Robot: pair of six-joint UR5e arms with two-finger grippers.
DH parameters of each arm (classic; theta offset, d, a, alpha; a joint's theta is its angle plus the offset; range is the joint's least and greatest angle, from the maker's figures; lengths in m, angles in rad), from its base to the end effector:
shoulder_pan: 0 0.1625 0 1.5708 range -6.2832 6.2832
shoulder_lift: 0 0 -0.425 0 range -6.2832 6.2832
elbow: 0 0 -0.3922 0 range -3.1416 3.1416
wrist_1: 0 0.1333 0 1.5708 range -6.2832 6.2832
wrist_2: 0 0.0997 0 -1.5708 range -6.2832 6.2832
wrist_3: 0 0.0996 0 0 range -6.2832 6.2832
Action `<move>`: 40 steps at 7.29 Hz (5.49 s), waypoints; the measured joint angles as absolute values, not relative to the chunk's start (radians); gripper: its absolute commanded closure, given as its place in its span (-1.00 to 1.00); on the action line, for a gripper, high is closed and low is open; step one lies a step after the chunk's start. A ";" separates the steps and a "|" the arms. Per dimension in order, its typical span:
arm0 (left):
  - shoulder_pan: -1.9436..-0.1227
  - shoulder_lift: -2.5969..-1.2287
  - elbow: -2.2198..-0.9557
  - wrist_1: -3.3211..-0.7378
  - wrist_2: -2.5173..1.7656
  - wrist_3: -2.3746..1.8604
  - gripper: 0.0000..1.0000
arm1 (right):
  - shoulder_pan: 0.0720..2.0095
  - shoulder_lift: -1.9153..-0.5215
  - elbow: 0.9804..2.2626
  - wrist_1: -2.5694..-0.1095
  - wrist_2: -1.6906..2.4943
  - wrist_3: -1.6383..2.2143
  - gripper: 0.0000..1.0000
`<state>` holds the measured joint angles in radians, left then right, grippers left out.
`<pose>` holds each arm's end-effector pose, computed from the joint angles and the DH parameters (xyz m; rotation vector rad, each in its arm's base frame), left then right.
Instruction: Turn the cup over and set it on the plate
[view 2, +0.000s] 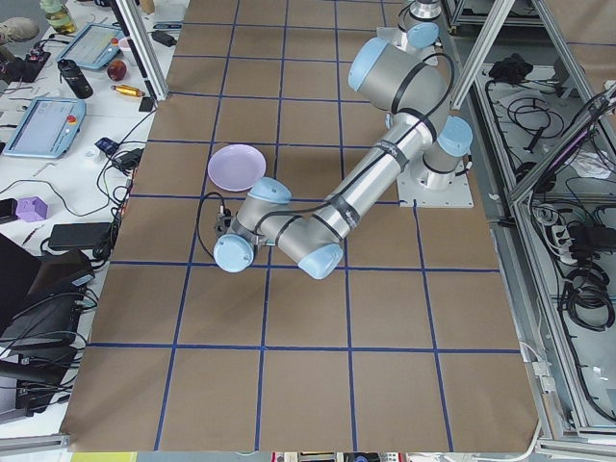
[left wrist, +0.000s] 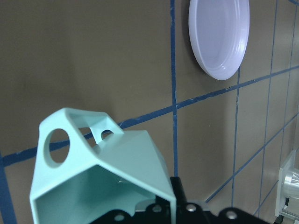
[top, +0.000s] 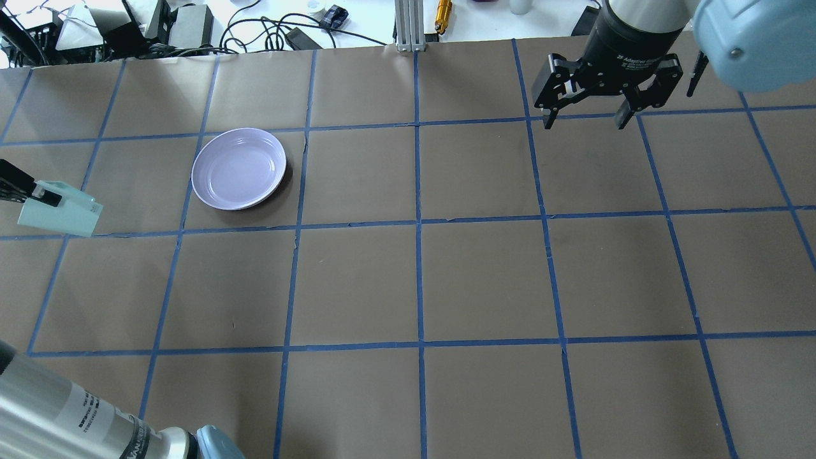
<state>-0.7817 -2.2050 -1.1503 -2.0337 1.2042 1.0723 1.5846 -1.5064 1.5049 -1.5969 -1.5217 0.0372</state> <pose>0.3455 -0.5811 0.2868 -0.1827 -2.3841 -0.1466 0.1454 -0.5200 0.4905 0.0351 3.0913 -0.0407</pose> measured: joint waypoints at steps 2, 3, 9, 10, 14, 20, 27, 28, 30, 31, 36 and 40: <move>-0.893 -2.095 -1.194 -2.024 1.242 0.963 1.00 | 1.585 -1.506 1.505 -1.597 -1.522 0.037 -1.00; -0.949 -2.042 -1.243 -1.971 1.281 0.882 1.00 | 1.585 -1.506 1.505 -1.597 -1.522 0.037 -1.00; -1.333 -1.958 -1.352 -1.541 1.563 0.546 1.00 | 1.585 -1.506 1.505 -1.597 -1.521 0.038 -1.00; -1.372 -1.968 -1.354 -1.494 1.581 0.534 1.00 | 1.585 -1.506 1.505 -1.597 -1.521 0.038 -1.00; -1.457 -2.022 -1.416 -1.310 1.637 0.542 1.00 | 1.585 -1.506 1.505 -1.597 -1.522 0.037 -1.00; -1.451 -2.059 -1.520 -1.156 1.642 0.608 1.00 | 1.585 -1.506 1.505 -1.597 -1.522 0.037 -1.00; -1.448 -2.078 -1.525 -1.138 1.619 0.602 -1.00 | 1.585 -1.506 1.505 -1.597 -1.522 0.037 -1.00; -1.450 -2.066 -1.520 -1.144 1.618 0.600 -1.00 | 1.585 -1.506 1.505 -1.597 -1.522 0.037 -1.00; -1.453 -2.005 -1.506 -1.177 1.619 0.587 -1.00 | 1.585 -1.506 1.505 -1.597 -1.522 0.037 -1.00; -1.456 -1.968 -1.500 -1.206 1.621 0.563 -1.00 | 1.585 -1.506 1.505 -1.597 -1.522 0.037 -1.00; -1.528 -1.764 -1.436 -1.499 1.558 0.224 -1.00 | 1.585 -1.506 1.505 -1.597 -1.522 0.037 -1.00; -1.596 -1.675 -1.359 -1.719 1.554 0.118 -1.00 | 1.585 -1.506 1.505 -1.597 -1.522 0.037 -1.00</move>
